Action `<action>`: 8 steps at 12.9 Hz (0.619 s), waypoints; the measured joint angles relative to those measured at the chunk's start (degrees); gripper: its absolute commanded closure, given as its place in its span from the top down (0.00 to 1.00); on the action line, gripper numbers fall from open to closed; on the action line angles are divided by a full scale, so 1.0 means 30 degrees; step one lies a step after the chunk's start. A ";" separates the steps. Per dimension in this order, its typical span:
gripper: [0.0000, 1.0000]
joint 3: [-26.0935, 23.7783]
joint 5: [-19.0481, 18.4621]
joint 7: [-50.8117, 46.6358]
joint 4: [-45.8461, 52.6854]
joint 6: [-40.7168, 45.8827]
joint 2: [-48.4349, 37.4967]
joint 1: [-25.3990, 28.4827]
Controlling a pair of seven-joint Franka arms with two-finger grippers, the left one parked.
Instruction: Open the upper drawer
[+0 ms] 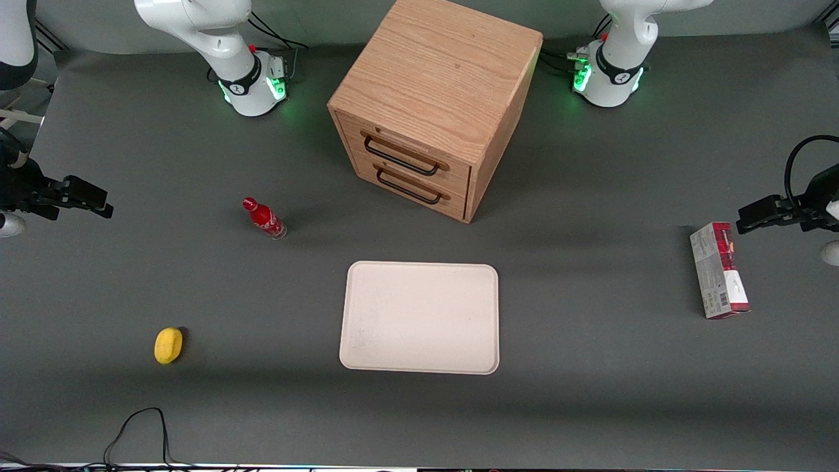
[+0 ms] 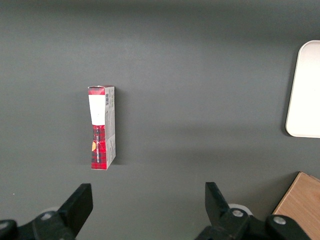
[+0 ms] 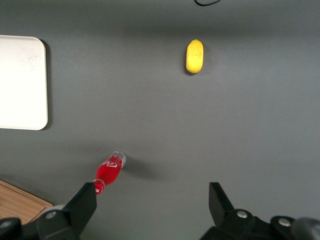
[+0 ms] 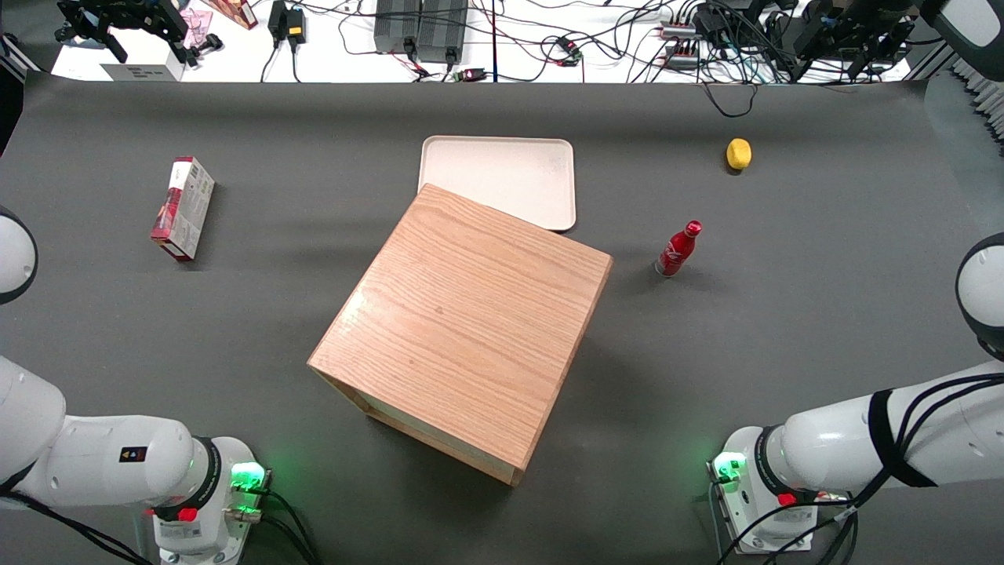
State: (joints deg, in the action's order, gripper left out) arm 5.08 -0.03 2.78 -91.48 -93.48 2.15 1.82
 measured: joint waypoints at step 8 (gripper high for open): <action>1.00 -0.0180 0.0001 -0.0002 0.0470 0.0294 0.0029 0.1327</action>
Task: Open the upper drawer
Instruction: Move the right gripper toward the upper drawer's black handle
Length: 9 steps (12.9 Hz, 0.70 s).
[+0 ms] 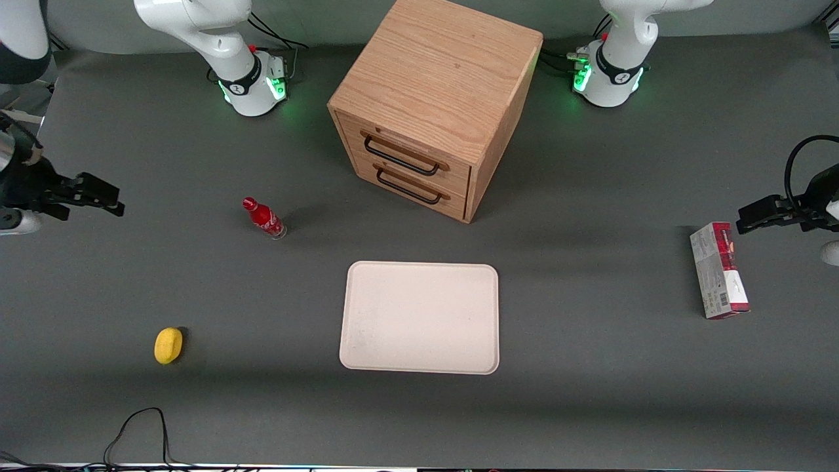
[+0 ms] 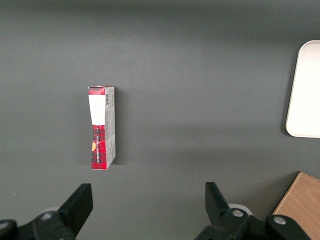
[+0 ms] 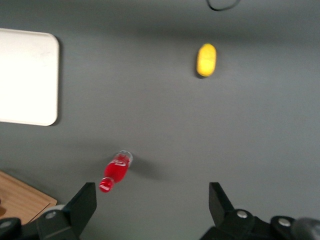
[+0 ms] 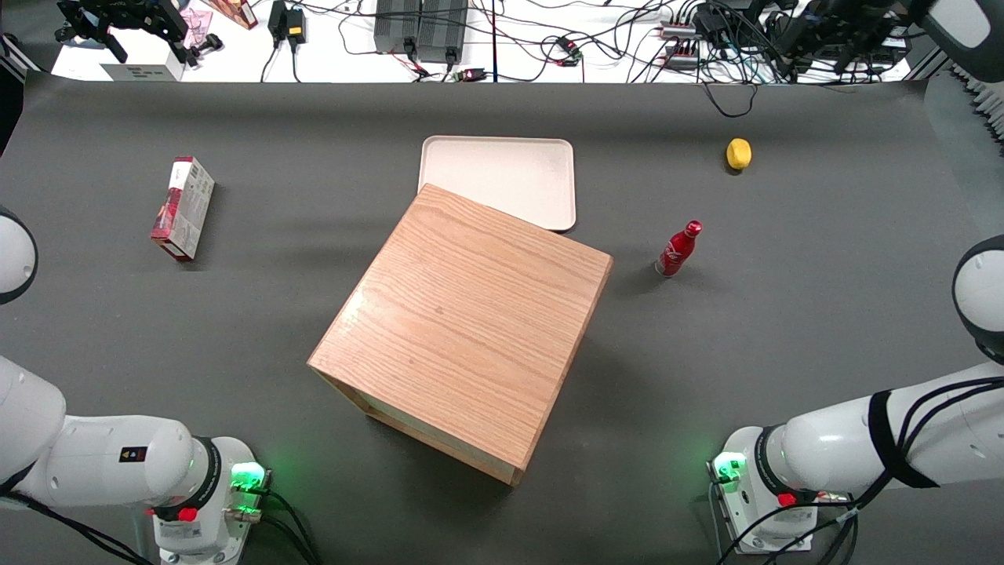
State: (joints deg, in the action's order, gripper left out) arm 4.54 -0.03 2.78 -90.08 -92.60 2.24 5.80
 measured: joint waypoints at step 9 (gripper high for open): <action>1.00 -0.0190 0.0040 -0.0063 0.1698 0.0613 0.1091 0.6676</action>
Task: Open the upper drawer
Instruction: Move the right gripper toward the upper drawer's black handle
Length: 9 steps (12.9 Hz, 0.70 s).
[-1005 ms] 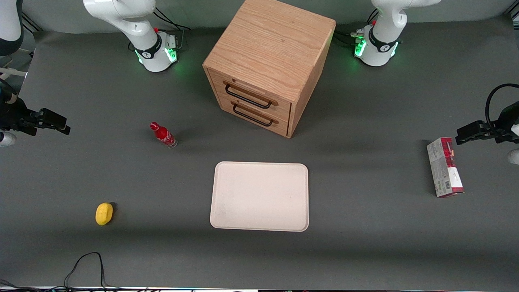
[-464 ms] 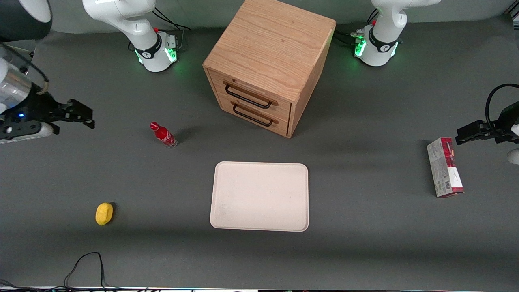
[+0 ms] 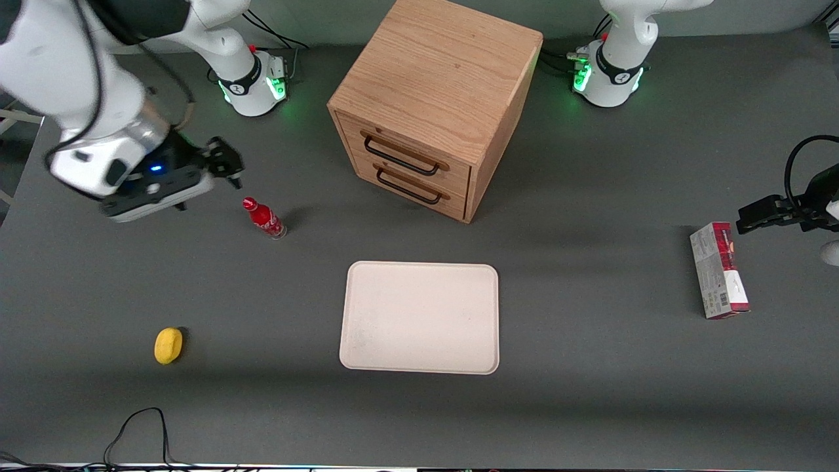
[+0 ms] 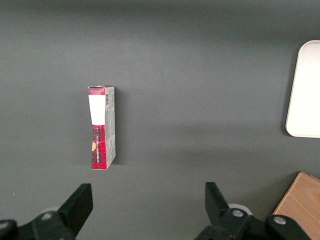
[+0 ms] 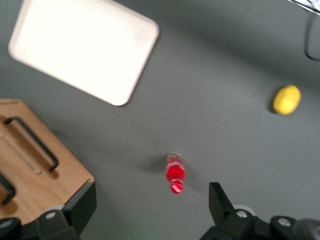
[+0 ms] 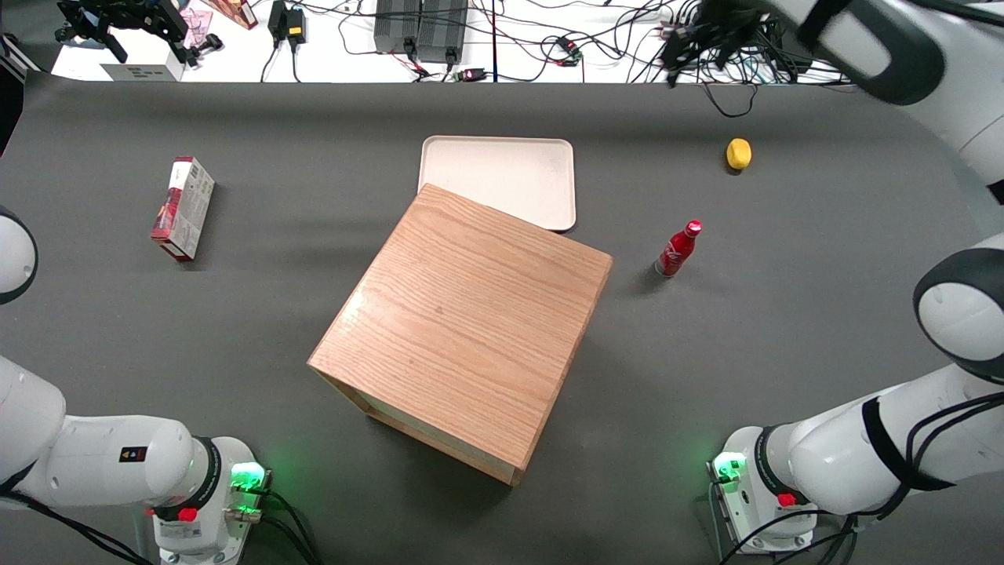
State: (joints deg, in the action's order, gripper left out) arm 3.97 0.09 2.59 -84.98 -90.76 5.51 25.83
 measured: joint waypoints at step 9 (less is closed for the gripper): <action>1.00 -0.0102 0.0185 0.1125 0.0457 0.0000 0.1368 0.4809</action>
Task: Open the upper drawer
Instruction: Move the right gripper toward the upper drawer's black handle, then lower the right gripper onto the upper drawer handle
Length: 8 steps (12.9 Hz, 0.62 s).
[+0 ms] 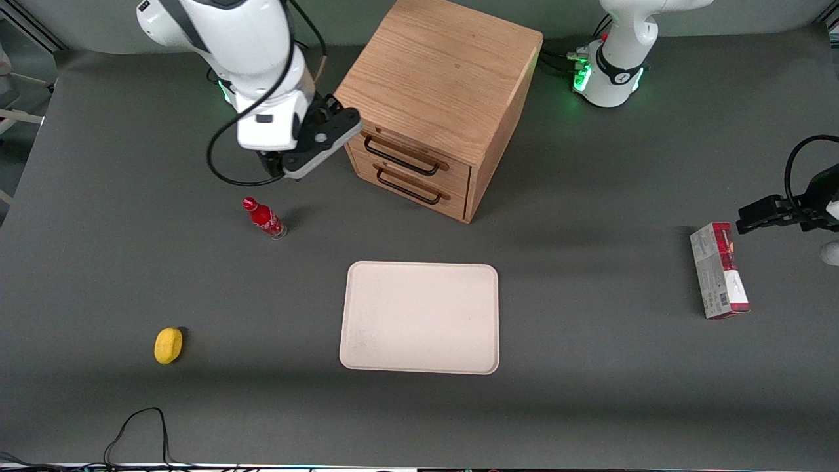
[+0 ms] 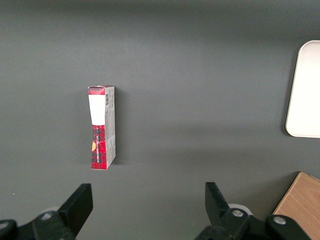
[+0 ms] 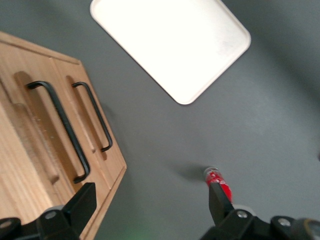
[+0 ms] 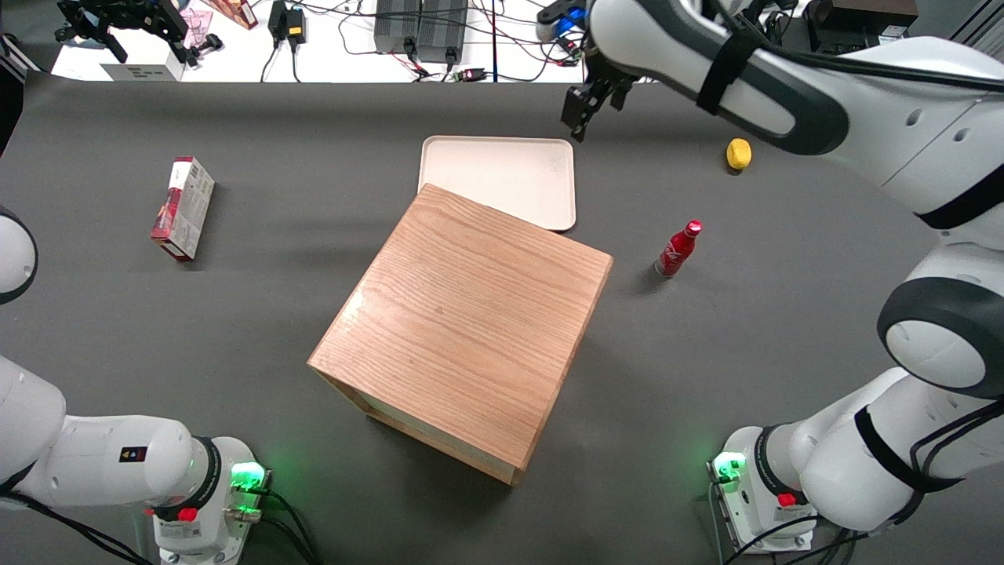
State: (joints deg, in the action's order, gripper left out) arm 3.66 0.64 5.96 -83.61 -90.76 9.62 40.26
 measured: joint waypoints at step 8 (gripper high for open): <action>1.00 -0.0049 0.0757 0.3108 0.0172 -0.1004 0.1182 0.1540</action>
State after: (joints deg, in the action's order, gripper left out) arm 3.51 2.92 15.29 -83.10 -93.77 13.16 44.88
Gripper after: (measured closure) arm 0.000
